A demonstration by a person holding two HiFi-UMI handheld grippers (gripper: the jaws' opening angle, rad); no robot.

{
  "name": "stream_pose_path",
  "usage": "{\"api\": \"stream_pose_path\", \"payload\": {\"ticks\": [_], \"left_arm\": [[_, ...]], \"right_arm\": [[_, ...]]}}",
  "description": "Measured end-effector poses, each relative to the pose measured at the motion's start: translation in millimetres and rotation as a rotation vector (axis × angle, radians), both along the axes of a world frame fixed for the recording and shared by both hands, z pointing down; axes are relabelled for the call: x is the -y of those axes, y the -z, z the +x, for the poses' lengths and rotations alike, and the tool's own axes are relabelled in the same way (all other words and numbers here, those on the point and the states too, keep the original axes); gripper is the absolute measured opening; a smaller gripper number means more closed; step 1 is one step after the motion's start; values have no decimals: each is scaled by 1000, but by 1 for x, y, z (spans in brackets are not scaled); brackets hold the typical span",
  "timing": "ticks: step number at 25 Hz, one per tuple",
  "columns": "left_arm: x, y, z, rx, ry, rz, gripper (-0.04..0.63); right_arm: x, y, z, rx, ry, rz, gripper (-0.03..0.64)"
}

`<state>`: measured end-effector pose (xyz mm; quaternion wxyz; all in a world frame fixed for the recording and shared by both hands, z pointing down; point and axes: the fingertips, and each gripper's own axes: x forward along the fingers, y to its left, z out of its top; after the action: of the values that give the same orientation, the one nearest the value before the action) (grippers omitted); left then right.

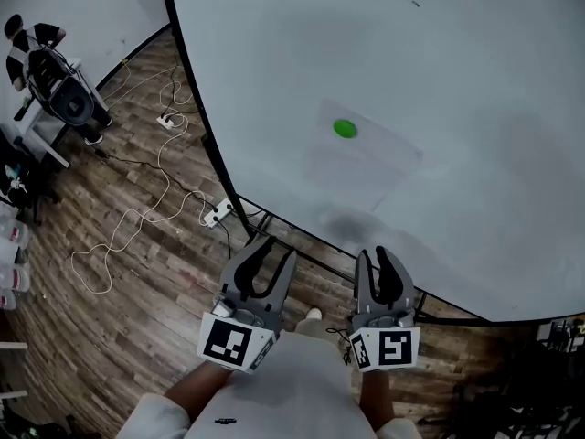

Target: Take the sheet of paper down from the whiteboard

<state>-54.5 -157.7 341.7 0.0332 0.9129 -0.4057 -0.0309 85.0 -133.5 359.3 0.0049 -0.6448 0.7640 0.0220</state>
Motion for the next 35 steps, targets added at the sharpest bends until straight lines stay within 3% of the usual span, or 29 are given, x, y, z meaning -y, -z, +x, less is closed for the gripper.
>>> {"api": "stream_pose_path", "payload": {"ticks": [17, 35], "left_arm": [[46, 7, 29, 10, 26, -13, 117], [80, 58, 56, -16, 14, 62, 147]], "right_arm": [[62, 10, 17, 57, 35, -8, 103], [85, 12, 20, 126, 7, -34, 101]]}}
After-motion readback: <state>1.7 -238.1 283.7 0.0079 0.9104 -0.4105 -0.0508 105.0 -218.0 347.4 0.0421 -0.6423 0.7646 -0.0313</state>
